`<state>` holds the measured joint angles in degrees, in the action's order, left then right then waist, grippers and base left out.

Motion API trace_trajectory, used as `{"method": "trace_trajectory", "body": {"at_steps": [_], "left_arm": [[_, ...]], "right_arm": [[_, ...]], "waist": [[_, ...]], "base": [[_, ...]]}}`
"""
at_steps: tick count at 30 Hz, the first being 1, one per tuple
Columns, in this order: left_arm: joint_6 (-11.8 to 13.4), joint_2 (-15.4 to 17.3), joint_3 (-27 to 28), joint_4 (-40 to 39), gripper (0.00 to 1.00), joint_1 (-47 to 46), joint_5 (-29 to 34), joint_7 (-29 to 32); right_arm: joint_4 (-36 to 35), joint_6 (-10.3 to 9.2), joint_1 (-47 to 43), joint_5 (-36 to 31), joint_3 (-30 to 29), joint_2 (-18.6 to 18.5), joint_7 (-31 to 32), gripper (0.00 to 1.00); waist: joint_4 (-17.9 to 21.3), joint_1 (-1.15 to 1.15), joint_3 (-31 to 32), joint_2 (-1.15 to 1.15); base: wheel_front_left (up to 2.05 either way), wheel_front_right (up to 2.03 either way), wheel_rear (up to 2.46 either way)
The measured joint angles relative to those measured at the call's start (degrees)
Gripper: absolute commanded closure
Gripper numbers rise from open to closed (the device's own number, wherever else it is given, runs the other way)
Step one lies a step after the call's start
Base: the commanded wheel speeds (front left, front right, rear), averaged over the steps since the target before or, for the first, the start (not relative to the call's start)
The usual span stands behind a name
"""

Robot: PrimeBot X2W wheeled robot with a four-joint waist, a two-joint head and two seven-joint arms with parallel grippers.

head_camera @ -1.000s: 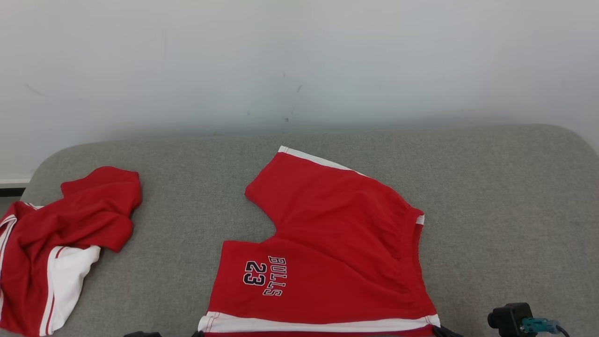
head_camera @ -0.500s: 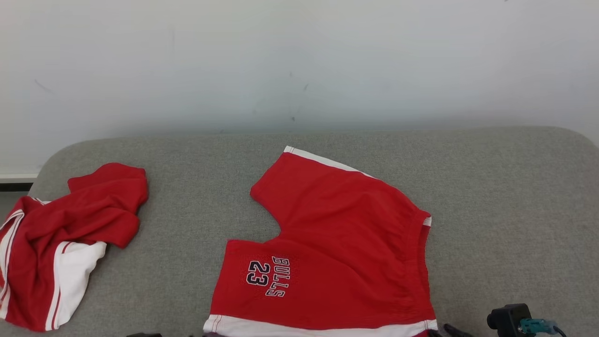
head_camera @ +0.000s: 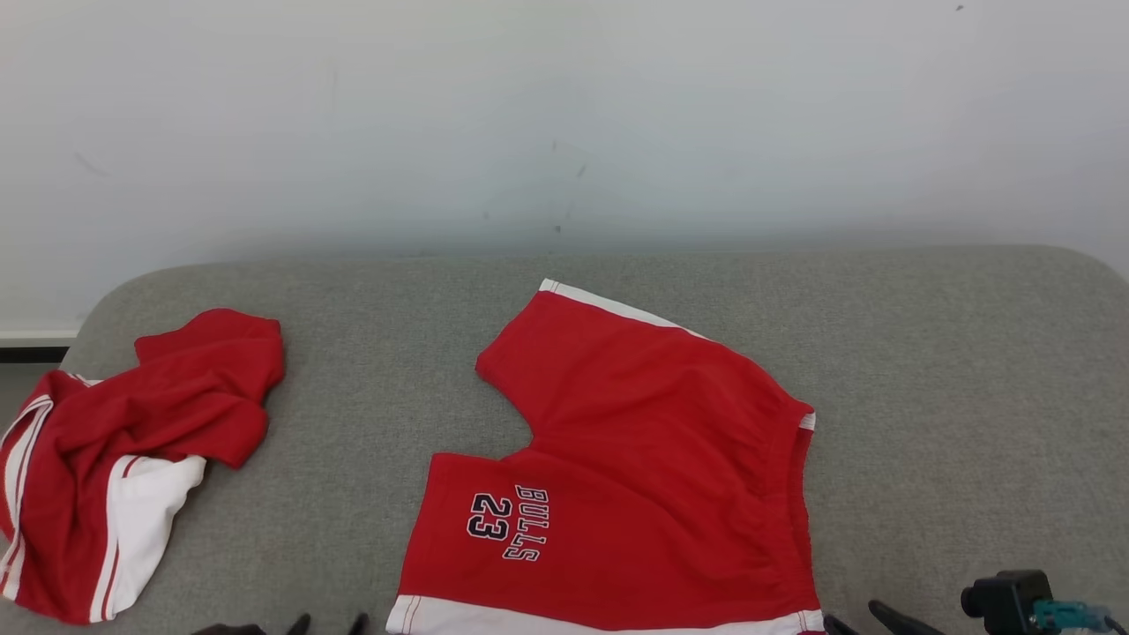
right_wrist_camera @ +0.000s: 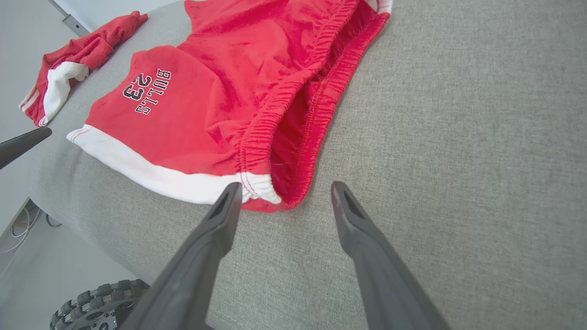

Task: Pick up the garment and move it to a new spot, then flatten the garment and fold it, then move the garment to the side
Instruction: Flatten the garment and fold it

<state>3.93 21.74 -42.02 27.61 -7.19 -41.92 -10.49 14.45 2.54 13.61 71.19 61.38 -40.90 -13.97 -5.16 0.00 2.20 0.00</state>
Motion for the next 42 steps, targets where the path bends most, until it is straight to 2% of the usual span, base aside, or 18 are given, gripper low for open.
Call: {"method": "trace_trajectory", "body": {"at_steps": [2, 4, 12, 17, 27, 34, 42], "left_arm": [[0.46, 0.60, 1.24, -1.21, 0.00, 0.01, 0.00, -0.96], [0.79, 0.98, 2.08, -2.26, 0.00, 0.02, 0.00, -1.41], [2.18, 1.46, 5.10, -5.49, 0.00, -0.13, 0.75, -2.78], [2.71, 1.80, 8.65, -6.83, 0.00, -0.15, 1.49, -3.52], [3.13, 1.40, 14.88, -8.11, 0.00, -0.05, 2.30, -3.77], [3.19, -2.49, 19.00, -7.93, 0.00, -0.08, 5.33, -3.86], [3.19, -4.12, 23.45, -7.33, 0.00, 1.95, 9.10, -3.93]], "right_arm": [[-1.34, -0.04, -0.02, -0.13, -0.89, -0.44, -0.15, 0.00], [-2.33, -0.88, 0.24, -0.24, -2.12, -0.47, -0.18, 0.00], [-3.37, -6.68, 2.38, -4.69, -7.00, -0.21, -0.24, 0.00], [-4.07, -8.45, 4.02, -8.13, -11.40, 2.15, -0.24, 0.00], [-2.63, -9.67, 4.66, -15.57, -19.54, 7.00, -0.42, 0.00], [-0.54, -9.68, 2.80, -19.97, -25.65, 9.87, -0.52, 0.00], [1.02, -9.68, -1.56, -25.75, -30.86, 13.29, -0.65, 0.00]], "waist": [[0.31, 0.00, 0.06, 0.00], [0.72, 0.00, 0.15, 0.00], [1.69, 0.00, 0.45, 0.00], [2.09, 0.00, 0.15, 0.00], [4.54, 0.00, -1.15, 0.00], [5.55, 0.00, -1.85, 0.01], [5.37, 0.00, -1.23, 0.00]], "base": [[0.00, 0.00, 0.00], [0.00, 0.00, 0.00], [0.00, 0.00, 0.00], [0.00, 0.00, 0.00], [0.00, 0.00, 0.00], [0.00, 0.00, 0.00], [0.00, 0.00, 0.00]]}}
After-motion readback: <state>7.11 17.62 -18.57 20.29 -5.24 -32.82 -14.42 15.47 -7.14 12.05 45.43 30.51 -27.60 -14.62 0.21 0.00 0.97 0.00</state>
